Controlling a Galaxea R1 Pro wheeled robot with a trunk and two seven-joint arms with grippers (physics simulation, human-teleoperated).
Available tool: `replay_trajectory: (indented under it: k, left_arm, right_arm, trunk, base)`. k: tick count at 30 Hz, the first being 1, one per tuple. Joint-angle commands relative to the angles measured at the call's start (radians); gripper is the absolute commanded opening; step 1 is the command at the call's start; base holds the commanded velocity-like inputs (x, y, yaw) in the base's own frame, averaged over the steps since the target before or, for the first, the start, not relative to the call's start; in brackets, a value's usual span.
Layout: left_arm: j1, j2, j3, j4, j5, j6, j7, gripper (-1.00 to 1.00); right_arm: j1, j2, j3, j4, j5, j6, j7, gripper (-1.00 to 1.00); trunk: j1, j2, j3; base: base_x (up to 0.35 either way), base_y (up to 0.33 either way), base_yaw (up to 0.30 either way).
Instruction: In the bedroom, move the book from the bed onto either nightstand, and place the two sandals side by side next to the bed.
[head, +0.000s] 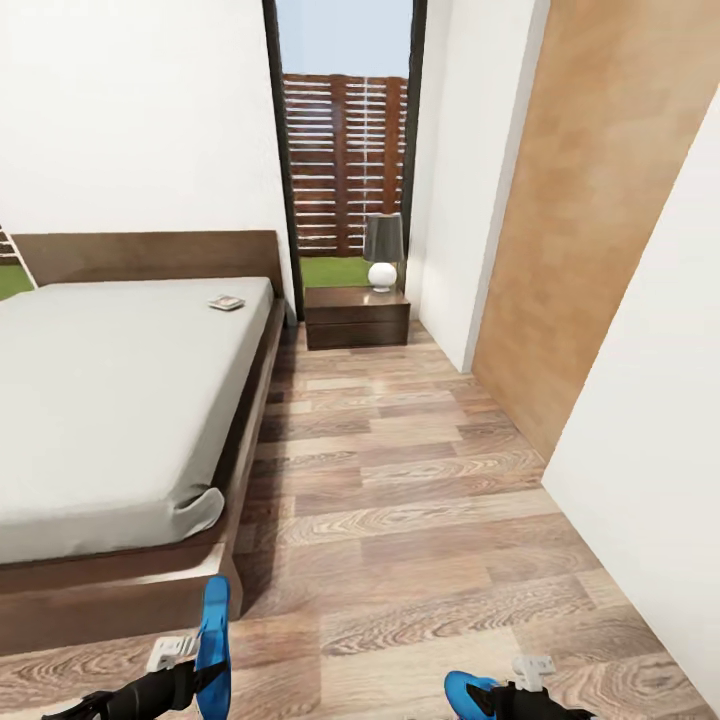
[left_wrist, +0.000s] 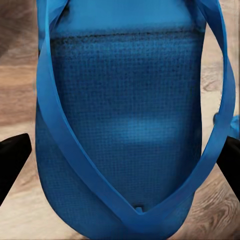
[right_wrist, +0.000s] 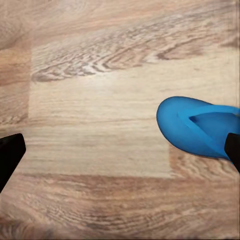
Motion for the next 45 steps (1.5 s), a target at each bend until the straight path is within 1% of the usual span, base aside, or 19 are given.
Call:
replay_trajectory:
  k: [1, 9, 16, 22, 41, 43, 45]
  left_arm:
    - [0.000, 0.001, -0.002, 0.001, 0.008, -0.004, -0.003, -1.00]
    - [0.000, 0.001, -0.002, 0.001, 0.008, -0.004, -0.003, -1.00]
    - [0.000, 0.001, -0.002, 0.001, 0.009, -0.004, -0.003, -1.00]
    - [0.000, 0.001, -0.002, 0.001, 0.009, -0.004, -0.003, -1.00]
    - [0.000, -0.001, -0.003, 0.001, 0.008, -0.004, -0.002, -1.00]
    - [0.000, -0.002, -0.004, 0.001, 0.007, -0.004, -0.002, -1.00]
    - [0.000, -0.010, -0.006, -0.002, 0.005, -0.005, -0.001, -1.00]
  right_arm:
    - [-0.001, -0.001, 0.001, -0.001, -0.010, 0.008, 0.003, 1.00]
    - [0.000, 0.000, 0.001, -0.001, -0.010, 0.008, 0.002, 1.00]
    - [0.000, 0.000, 0.001, -0.001, -0.010, 0.008, 0.001, 1.00]
    - [0.000, 0.000, 0.001, -0.002, -0.010, 0.008, 0.001, 1.00]
    - [0.000, 0.000, 0.001, -0.002, -0.010, 0.008, 0.001, 1.00]
    - [0.000, 0.000, 0.001, -0.002, -0.010, 0.008, 0.001, 1.00]
    - [0.000, 0.000, 0.001, -0.002, -0.010, 0.008, 0.001, 1.00]
  trunk:
    - [0.000, 0.000, -0.001]
    - [0.000, 0.000, -0.001]
    - [0.000, 0.000, -0.001]
    - [0.000, 0.000, -0.001]
    - [0.000, 0.000, -0.001]
    - [0.000, 0.000, -0.001]
    - [0.000, 0.000, -0.001]
  base:
    - [0.000, 0.000, -0.279]
    - [0.005, 0.000, -0.279]
    - [0.114, 0.050, -0.220]
    - [0.102, 0.134, -0.024]
    - [0.042, 0.018, 0.000]
    - [0.001, 0.000, 0.000]
    - [0.000, 0.000, 0.000]
